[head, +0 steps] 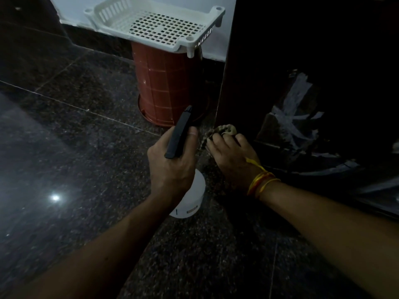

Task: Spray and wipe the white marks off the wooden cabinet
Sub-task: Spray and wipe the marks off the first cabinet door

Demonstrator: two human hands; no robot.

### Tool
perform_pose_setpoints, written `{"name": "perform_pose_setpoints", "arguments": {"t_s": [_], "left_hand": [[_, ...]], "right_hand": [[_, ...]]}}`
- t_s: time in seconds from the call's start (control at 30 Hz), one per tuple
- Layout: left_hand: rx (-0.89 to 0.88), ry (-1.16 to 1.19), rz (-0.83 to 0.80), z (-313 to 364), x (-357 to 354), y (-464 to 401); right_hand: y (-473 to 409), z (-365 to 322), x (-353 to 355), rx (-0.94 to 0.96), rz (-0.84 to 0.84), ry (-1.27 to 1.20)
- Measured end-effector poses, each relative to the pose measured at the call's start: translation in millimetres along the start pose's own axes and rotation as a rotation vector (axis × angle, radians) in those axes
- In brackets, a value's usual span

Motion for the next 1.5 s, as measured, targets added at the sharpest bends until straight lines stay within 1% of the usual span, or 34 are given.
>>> {"name": "perform_pose_setpoints", "arguments": {"t_s": [0.1,0.17,0.23,0.33,0.43,0.5,0.6,0.67,0.8,0.97,1.1,1.27,1.4,1.5], "left_hand": [[0.002,-0.004,-0.005,2,-1,1],[-0.01,0.001,-0.006,6,-1,1],[-0.026,-0.002,-0.009,9,0,-1],[-0.029,-0.006,-0.017,9,1,-2],[-0.025,-0.002,-0.016,11,1,0],[-0.027,0.013,-0.023,14,0,1],[-0.031,0.011,-0.033,17,-1,2],[-0.028,0.004,-0.044,17,-3,3],[-0.036,-0.007,-0.052,15,-5,4],[-0.033,-0.05,-0.063,12,-11,5],[-0.033,-0.054,-0.058,14,-10,7],[-0.03,-0.012,-0.064,19,-9,8],[-0.045,0.013,-0.072,26,-10,7],[-0.044,-0.003,-0.066,25,-10,7]], "right_hand": [[6,-13,-17,0.077,-0.091,0.021],[15,-23,-36,0.107,-0.234,0.035],[21,-26,-46,0.12,-0.32,0.052],[29,-18,-40,0.152,-0.255,0.018],[58,3,-29,0.189,-0.194,0.031],[83,17,-23,0.218,-0.187,0.044],[101,31,-22,0.199,-0.212,0.045],[99,29,-27,0.183,-0.242,0.068],[77,13,-33,0.166,-0.237,0.07],[60,3,-37,0.152,-0.246,0.014],[78,26,-20,0.137,-0.202,-0.008],[102,41,-3,0.15,-0.219,-0.011],[84,46,11,0.123,-0.177,-0.048],[55,55,40,0.093,-0.102,-0.038]]}}
Point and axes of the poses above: each hand's wrist, its own y-axis away from the middle knuckle, its own x-axis out of the back of the hand, z = x × y, the point moved 7 cm from there along -y, towards the middle knuckle, and after that the axes turned 14 degrees about -y, right-handed, at the moved point
